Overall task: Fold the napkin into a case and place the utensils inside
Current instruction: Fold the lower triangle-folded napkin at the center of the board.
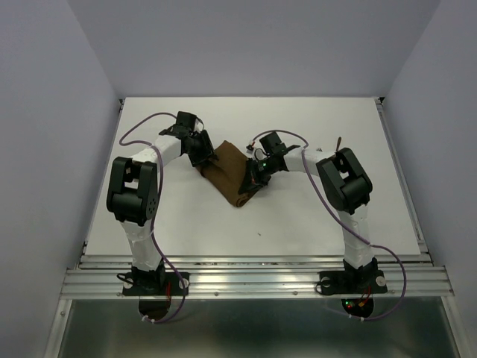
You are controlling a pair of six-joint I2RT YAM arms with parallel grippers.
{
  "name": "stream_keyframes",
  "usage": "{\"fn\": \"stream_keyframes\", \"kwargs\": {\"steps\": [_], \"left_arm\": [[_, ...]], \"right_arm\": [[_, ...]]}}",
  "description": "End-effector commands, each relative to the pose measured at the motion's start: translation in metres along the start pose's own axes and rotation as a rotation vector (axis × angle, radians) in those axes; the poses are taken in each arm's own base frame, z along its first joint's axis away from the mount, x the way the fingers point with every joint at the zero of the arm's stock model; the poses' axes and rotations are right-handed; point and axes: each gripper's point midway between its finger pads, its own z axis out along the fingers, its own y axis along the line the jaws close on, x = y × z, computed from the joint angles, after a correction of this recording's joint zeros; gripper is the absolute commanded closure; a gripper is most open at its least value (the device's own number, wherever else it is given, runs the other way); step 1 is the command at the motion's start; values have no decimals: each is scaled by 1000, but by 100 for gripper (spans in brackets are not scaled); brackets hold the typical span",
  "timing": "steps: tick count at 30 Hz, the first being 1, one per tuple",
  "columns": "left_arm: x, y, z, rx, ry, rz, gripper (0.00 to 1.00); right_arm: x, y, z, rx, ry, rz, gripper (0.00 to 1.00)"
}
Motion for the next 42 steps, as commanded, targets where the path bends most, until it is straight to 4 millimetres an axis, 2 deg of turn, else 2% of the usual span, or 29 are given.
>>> {"fn": "stream_keyframes", "kwargs": {"steps": [1,8,12,15,18,19,20,21,26,35,42], "left_arm": [[-13,-9,-7,-4,-40,20,40],[-13,-7,-2,-32,-49,17,44],[-10,-7,3,-37,-40,11,53],[-10,-10,3,-30,-38,9,64],[-9,-12,3,-25,-35,11,81],[-9,-13,3,-22,-33,11,92],[-9,-13,3,-21,-32,12,98],[-9,-13,3,-20,-31,12,100],[-11,-15,1,-13,-42,4,100],[-27,-28,-10,3,-91,8,100],[-31,-25,-1,-18,-83,4,100]], "right_arm": [[-6,5,-3,-18,-25,-22,99],[-5,5,-4,-22,-25,-20,99],[-4,5,-4,-21,-26,-20,99],[-4,4,-4,-19,-26,-19,99],[-4,5,-4,-19,-26,-22,99],[-4,6,-5,-19,-29,-24,99],[-5,7,-6,-19,-32,-26,99],[-5,8,-6,-20,-34,-28,99],[-9,17,-13,-24,-55,-46,99],[-22,43,-30,-44,-109,-98,99],[-23,40,-29,-34,-111,-94,99]]}}
